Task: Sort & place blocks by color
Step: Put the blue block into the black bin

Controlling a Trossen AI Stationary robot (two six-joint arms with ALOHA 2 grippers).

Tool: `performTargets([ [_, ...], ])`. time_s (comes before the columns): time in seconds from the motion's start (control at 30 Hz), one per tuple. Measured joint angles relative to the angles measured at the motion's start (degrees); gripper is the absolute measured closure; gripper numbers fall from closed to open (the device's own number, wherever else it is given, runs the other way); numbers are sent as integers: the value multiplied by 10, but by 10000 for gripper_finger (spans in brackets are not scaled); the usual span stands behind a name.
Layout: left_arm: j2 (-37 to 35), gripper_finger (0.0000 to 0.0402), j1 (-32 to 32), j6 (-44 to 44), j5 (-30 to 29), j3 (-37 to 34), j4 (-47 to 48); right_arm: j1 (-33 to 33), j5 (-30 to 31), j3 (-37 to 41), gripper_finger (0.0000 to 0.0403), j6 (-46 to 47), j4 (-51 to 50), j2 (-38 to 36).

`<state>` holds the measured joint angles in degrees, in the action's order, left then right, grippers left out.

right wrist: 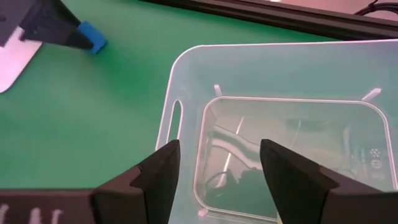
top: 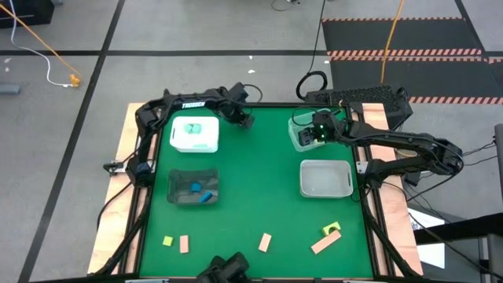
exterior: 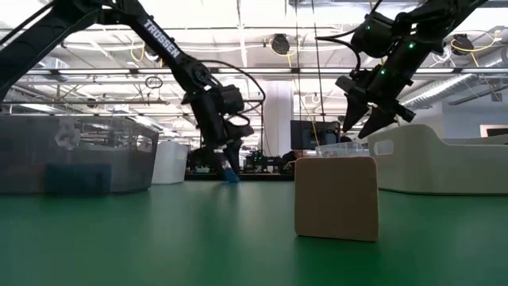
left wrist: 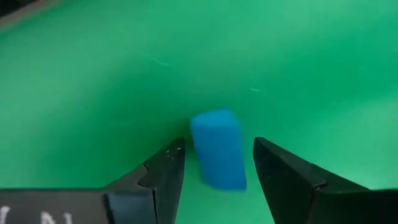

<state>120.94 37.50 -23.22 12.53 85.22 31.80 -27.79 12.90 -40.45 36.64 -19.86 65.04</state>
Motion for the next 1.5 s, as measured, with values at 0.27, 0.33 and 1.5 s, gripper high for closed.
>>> performTargets([
  [0.27, 12, 211, -13, 8, -16, 6, -52, -11, -16, 0, 190, 1, 5, 0],
  [0.33, 13, 211, -13, 2, -18, 6, -54, -11, -16, 0, 190, 1, 7, 0],
  [1.5, -172, 330, -74, 152, 66, 6, 153, -8, -85, 0, 190, 2, 28, 0],
])
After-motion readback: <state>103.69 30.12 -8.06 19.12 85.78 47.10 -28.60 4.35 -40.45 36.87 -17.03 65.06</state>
